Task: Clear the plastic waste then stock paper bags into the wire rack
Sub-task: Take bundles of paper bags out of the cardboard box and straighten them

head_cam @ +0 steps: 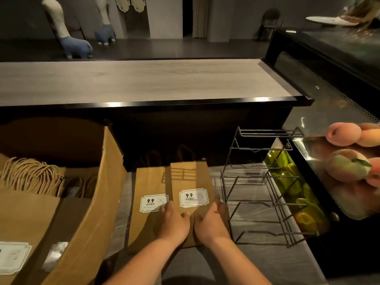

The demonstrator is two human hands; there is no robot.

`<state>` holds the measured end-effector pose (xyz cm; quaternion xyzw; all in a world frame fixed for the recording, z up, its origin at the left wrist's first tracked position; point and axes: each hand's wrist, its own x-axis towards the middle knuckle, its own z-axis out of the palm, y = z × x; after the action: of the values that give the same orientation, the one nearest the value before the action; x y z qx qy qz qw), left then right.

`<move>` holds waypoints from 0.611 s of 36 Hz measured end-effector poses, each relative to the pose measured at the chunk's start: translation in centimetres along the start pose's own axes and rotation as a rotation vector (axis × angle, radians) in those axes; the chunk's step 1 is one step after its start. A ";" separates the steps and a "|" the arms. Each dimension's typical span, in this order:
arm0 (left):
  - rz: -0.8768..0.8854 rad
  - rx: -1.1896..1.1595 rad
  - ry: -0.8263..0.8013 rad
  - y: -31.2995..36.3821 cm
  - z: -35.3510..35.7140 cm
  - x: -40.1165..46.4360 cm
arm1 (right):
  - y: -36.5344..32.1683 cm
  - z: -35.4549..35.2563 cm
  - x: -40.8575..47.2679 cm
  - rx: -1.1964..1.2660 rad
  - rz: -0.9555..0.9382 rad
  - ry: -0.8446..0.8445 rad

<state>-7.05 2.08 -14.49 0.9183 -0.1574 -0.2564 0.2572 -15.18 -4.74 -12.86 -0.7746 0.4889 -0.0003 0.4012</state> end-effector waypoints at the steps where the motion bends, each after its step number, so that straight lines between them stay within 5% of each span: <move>1: 0.004 0.005 -0.002 0.0 0.0 0.0 | 0.0 0.1 0.1 0.012 -0.003 -0.002; 17: -0.013 0.126 -0.114 1.5 -1.3 1.2 | -0.1 -0.2 1.6 -0.059 0.068 -0.055; 22: -0.043 -0.004 -0.135 1.7 -1.7 1.7 | -0.3 -0.6 1.4 -0.088 0.054 -0.061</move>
<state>-5.03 0.65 -12.95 0.9016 -0.1538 -0.3235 0.2424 -14.40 -6.13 -12.81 -0.7778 0.4966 0.0555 0.3813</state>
